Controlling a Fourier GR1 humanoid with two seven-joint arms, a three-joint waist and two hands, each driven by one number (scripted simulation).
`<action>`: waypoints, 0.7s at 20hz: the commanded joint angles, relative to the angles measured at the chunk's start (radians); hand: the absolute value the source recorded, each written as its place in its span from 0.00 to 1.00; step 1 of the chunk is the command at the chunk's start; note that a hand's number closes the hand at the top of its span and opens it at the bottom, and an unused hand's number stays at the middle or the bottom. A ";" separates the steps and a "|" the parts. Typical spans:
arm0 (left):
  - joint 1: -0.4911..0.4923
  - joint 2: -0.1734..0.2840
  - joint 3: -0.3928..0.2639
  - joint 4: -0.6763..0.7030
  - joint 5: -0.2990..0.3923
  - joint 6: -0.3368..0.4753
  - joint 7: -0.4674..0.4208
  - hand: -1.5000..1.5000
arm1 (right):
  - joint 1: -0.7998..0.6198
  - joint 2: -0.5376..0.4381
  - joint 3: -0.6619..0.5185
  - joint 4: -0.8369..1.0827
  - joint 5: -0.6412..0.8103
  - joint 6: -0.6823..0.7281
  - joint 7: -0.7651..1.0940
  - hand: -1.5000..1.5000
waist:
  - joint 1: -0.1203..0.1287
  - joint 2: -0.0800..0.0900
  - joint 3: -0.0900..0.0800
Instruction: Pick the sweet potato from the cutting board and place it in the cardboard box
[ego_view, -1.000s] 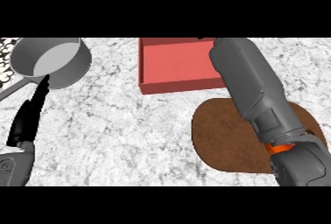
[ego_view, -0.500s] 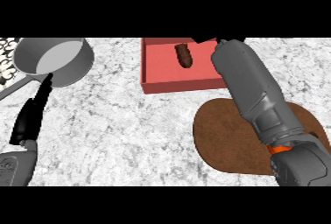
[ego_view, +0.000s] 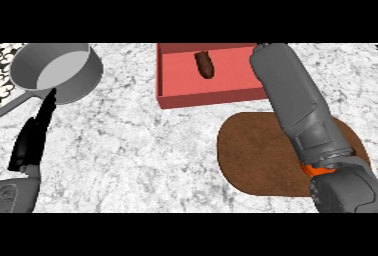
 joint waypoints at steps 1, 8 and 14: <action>0.017 0.011 0.023 0.015 0.020 -0.015 -0.006 0.50 | 0.021 -0.002 -0.058 -0.046 -0.101 -0.014 -0.132 0.00 | -0.028 -0.011 0.000; 0.057 0.034 0.054 -0.008 0.023 -0.024 0.002 0.50 | 0.128 -0.050 -0.055 -0.156 -0.181 0.072 -0.153 0.00 | -0.077 -0.031 -0.001; 0.067 0.022 0.076 0.031 0.010 0.013 -0.014 0.50 | 0.378 -0.023 0.018 -0.445 -0.205 0.195 -0.112 0.00 | -0.118 -0.044 -0.002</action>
